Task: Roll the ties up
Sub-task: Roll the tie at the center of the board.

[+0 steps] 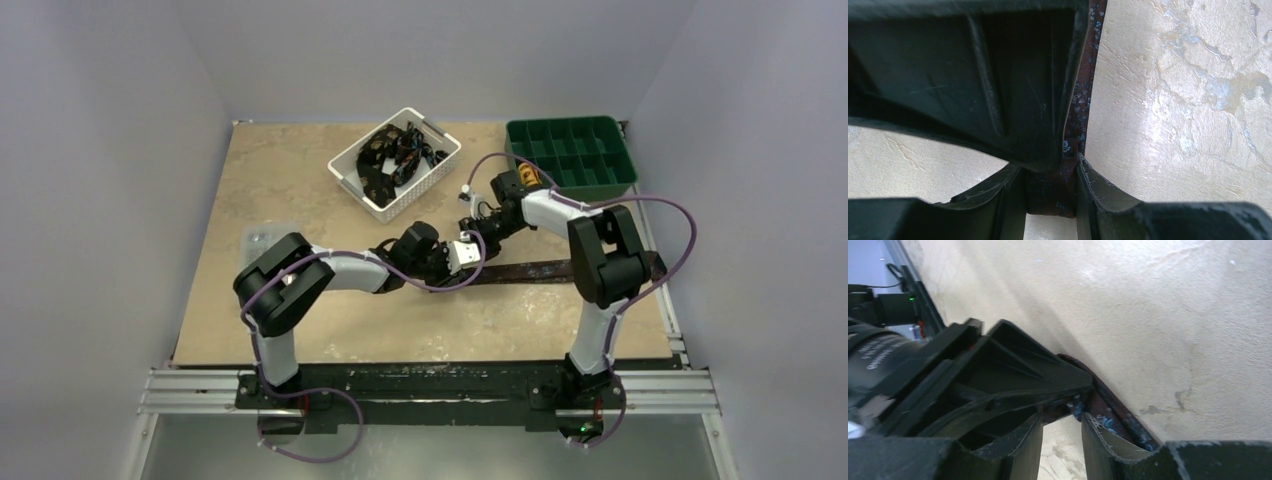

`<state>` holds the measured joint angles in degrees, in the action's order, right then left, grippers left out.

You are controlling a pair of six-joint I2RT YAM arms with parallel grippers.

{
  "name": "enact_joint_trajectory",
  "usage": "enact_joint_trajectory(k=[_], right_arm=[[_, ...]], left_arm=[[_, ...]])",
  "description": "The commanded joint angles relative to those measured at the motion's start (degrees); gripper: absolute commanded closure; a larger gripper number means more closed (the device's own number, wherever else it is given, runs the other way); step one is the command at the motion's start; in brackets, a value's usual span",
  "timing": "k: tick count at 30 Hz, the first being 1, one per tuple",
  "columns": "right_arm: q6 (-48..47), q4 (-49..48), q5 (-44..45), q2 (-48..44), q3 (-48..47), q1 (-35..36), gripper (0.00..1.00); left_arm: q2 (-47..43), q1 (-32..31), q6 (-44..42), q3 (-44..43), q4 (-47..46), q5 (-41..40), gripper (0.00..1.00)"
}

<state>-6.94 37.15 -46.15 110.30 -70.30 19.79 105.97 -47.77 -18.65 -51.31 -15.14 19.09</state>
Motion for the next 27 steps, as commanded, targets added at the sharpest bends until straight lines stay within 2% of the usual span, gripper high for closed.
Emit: enact_joint_trajectory(k=[1,7,16,18,21,22,27], right_arm=[[-0.44,-0.11,-5.9,-4.21,0.58,-0.77,0.65],[2.26,-4.98,-8.83,-4.74,4.48,-0.59,0.66],[6.42,-14.65,-7.95,-1.67,8.58,0.96,0.67],[5.47,-13.88,-7.82,-1.46,8.43,0.94,0.72],[3.46,-12.58,-6.67,-1.56,8.45,0.88,0.96],[2.64,-11.74,-5.74,-1.25,8.24,0.81,1.0],[-0.94,-7.79,-1.23,2.72,6.76,-0.54,1.0]], left_arm=[[5.7,-0.34,-1.91,2.57,14.17,-3.92,0.7],[5.77,-0.31,-1.87,2.49,14.26,-3.43,0.7],[5.59,-0.34,-1.83,2.7,13.91,-3.05,0.7],[5.42,-0.39,-1.85,2.73,13.76,-3.0,0.7],[5.5,-0.31,-1.7,2.64,13.75,-2.99,0.68],[5.44,-0.33,-1.51,2.63,13.66,-3.07,0.66],[5.48,0.14,-0.57,2.48,13.14,-4.14,0.51]])
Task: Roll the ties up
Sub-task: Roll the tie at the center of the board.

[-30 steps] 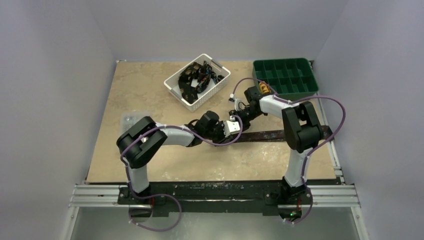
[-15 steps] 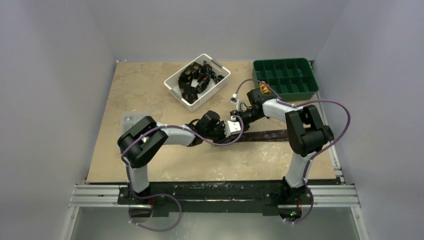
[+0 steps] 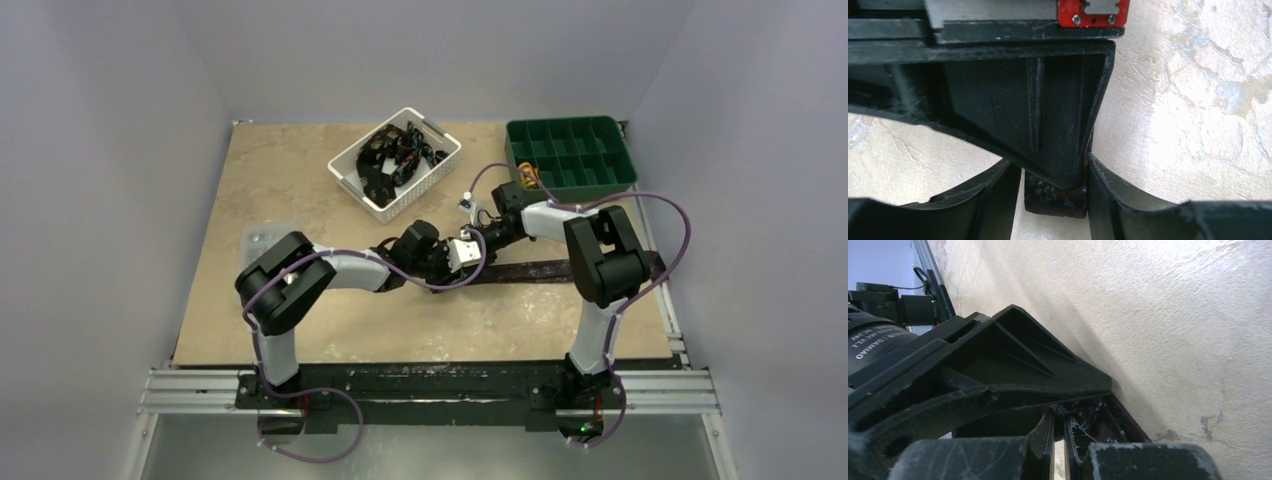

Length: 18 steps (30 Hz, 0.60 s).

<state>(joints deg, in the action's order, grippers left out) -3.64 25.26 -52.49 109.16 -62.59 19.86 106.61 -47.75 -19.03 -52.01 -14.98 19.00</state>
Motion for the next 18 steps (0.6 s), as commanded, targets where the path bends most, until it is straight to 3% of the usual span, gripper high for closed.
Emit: enact_joint_trajectory(k=[1,9,18], right_arm=[[-4.99,5.45,5.99,5.41,-1.8,-0.8,1.0],[-6.68,8.58,7.59,10.61,-3.52,-3.16,1.0],[-7.94,8.89,5.27,12.22,-2.89,-4.52,1.0]], left_arm=[[4.7,0.31,0.05,3.41,12.51,-3.95,0.49],[0.82,1.1,1.54,9.37,2.07,0.92,0.4],[-2.25,4.19,7.73,16.42,-20.14,6.73,0.38]])
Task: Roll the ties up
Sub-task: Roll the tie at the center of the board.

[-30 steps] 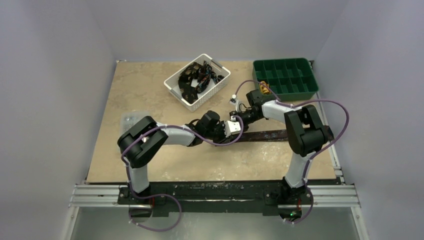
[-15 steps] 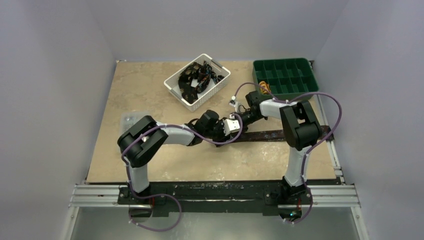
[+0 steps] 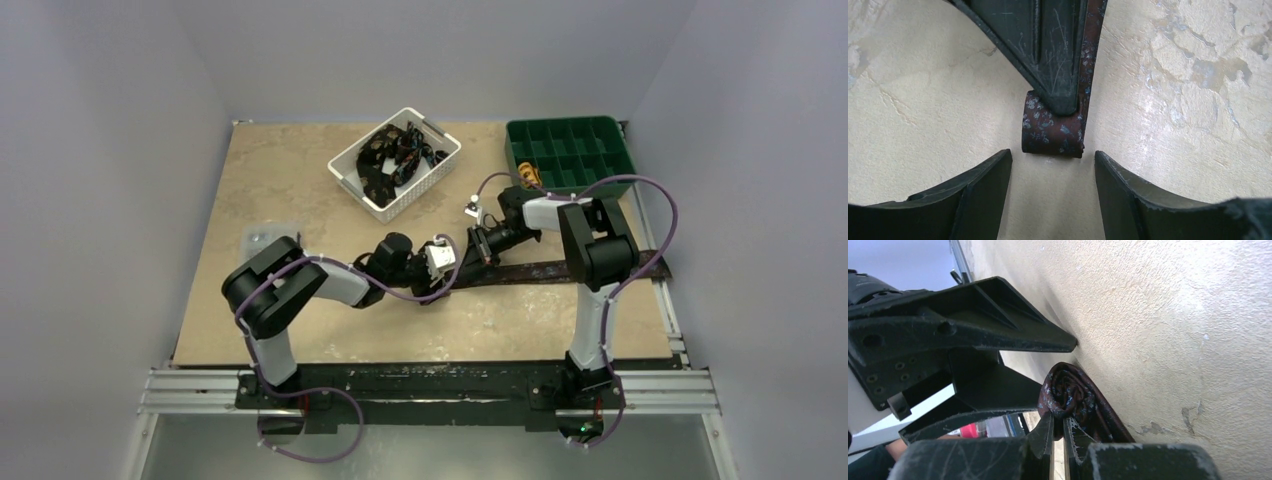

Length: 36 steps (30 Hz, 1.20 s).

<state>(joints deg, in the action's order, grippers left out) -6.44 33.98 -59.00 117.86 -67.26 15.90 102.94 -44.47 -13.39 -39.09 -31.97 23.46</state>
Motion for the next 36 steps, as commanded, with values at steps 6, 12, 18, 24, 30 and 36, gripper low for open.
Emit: enact_joint_trajectory(k=[6,12,18,24,30,36], right_arm=[[-7.09,1.28,10.29,6.76,1.05,-1.74,1.0],[-7.72,2.82,10.52,9.12,-0.33,-2.11,1.0],[-8.71,4.23,11.97,9.46,-1.29,-2.57,1.0],[-8.54,6.25,11.92,6.8,-3.49,-2.55,1.0],[-7.28,8.22,12.33,0.5,-5.27,-2.39,1.0],[-8.13,9.58,11.25,-0.09,-4.31,-2.57,1.0]], left_arm=[[3.7,0.88,3.48,5.06,-13.01,4.7,0.29],[8.54,0.58,6.67,2.46,-16.56,4.33,0.31],[11.84,-0.73,8.63,1.82,-20.25,3.15,0.54],[9.17,-0.8,7.4,1.5,-13.95,2.13,0.78],[6.05,-0.84,4.52,2.54,-8.17,1.29,0.9],[3.6,-0.83,4.77,2.18,-7.63,1.35,0.44]])
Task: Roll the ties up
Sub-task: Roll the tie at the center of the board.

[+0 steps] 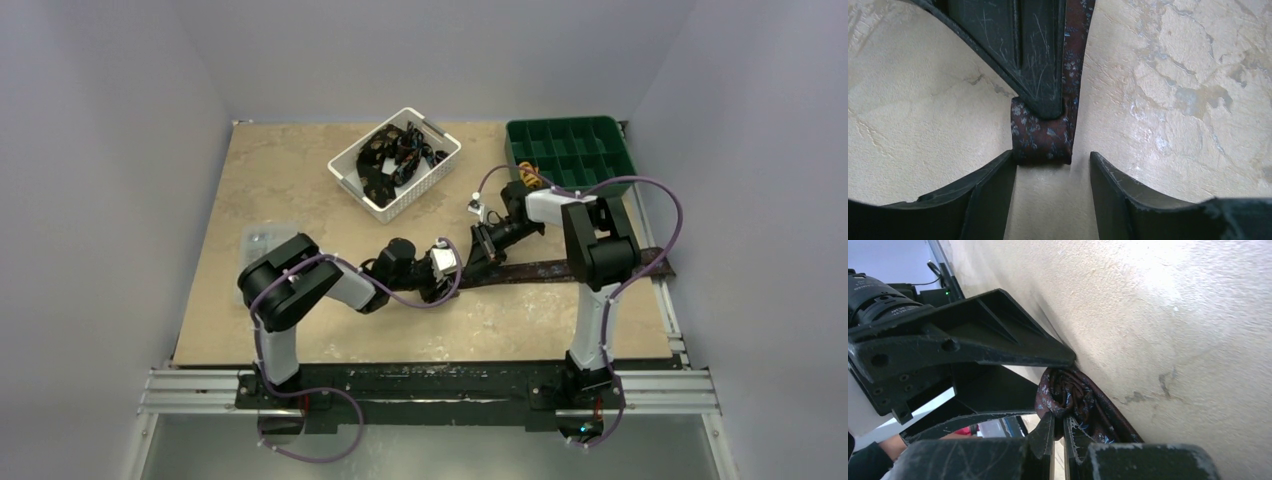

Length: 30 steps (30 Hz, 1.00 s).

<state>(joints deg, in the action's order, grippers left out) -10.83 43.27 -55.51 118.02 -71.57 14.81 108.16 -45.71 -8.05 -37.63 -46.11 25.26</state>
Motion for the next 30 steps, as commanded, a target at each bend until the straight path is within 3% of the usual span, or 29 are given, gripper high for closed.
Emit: enact_joint_trajectory(k=[1,5,13,17,20,22,27,30], right_arm=[[-4.37,0.59,7.59,0.54,0.17,-1.6,1.0],[-5.71,1.42,4.28,4.34,0.14,-2.49,1.0],[-8.16,1.81,-0.42,9.32,-0.05,-3.8,1.0],[-8.39,0.8,0.63,10.54,-0.16,-4.04,1.0],[-9.19,1.07,1.17,10.04,-0.93,-4.07,1.0],[-9.22,1.47,0.86,9.82,-2.17,-3.84,1.0],[-9.19,3.16,-0.3,8.97,-6.55,-2.2,0.99],[-6.57,2.2,1.33,6.6,-7.41,-2.17,0.76]], left_arm=[[-1.51,0.38,-0.6,0.42,6.24,-0.17,0.4],[-0.42,0.22,-0.3,-0.35,2.45,1.64,0.27],[5.94,-0.35,3.99,-4.76,-3.19,-0.54,0.22],[8.56,-0.51,4.92,-5.69,-3.51,0.22,0.4],[6.49,-0.52,1.64,-4.29,0.18,-0.91,0.62],[3.02,-0.52,-1.4,-3.03,5.17,-3.51,0.76],[-6.28,-0.52,-8.03,-5.66,27.36,-5.49,0.89],[-6.69,-0.6,-9.89,-8.84,35.49,-5.23,0.93]])
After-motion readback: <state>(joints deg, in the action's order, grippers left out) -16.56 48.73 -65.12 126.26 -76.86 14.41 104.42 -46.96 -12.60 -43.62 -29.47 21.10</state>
